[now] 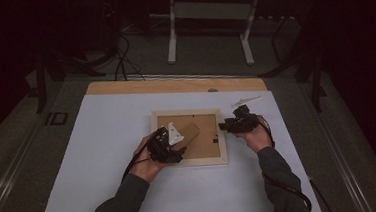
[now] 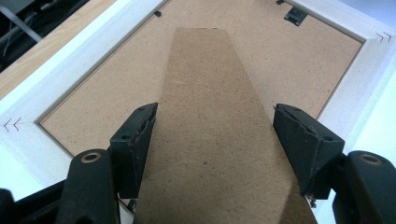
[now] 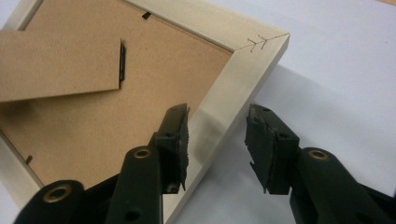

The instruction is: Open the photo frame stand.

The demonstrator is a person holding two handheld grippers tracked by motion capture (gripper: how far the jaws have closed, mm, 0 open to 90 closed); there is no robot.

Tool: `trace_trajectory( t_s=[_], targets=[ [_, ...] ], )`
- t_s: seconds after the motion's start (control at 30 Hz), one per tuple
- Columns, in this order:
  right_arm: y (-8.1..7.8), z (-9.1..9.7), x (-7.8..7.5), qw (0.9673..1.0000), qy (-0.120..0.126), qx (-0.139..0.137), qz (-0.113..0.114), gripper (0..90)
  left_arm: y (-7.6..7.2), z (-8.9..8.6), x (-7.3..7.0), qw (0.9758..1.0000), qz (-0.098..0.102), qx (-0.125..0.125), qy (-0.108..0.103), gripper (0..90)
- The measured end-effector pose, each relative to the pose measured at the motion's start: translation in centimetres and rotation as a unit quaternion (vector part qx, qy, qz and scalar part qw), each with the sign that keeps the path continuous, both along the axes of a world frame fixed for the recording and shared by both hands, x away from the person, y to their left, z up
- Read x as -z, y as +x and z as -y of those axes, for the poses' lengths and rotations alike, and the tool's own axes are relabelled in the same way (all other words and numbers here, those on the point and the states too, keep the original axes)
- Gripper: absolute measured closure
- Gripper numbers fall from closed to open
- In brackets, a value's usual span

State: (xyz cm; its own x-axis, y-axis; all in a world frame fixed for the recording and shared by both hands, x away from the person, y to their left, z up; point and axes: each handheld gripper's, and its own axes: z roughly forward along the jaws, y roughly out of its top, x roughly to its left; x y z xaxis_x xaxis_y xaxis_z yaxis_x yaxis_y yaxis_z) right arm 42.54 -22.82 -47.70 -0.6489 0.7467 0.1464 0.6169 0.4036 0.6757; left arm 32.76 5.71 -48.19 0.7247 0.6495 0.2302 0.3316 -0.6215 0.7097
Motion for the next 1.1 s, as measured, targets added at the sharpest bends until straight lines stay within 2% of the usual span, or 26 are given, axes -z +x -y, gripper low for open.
trace_trajectory(
  t_s=[0.13, 0.3, 0.47, 0.67, 0.9, 1.1],
  targets=[
    [0.4, 0.1, 0.0, 0.9999, 0.006, 0.004, -0.009, 55.9, -0.3, 0.1, -0.1, 1.0, 0.008, 0.001, 0.005, 34.2],
    [0.7, 0.1, 0.2, 0.9993, 0.021, 0.002, -0.032, 53.7, -0.6, 0.2, -0.2, 0.9996, 0.025, 0.005, 0.01, 34.2],
    [0.9, 0.1, 0.3, 0.9987, 0.029, 0.003, -0.042, 53.1, -0.9, 0.3, -0.1, 0.9993, 0.035, 0.005, 0.009, 34.2],
    [1.4, 0.3, 0.2, 0.997, 0.042, -0.001, -0.065, 51.1, -1.2, 0.2, 0.0, 0.9989, 0.045, 0.005, 0.01, 34.2],
    [1.5, 0.1, 0.2, 0.9969, 0.036, -0.007, -0.069, 49.2, -1.7, 0.4, 0.0, 0.9979, 0.063, 0.006, 0.016, 34.2],
    [1.7, 0.2, 0.2, 0.9952, 0.05, -0.014, -0.083, 49.5, -2.1, 0.4, 0.1, 0.9966, 0.08, 0.01, 0.017, 34.2]
  ],
)
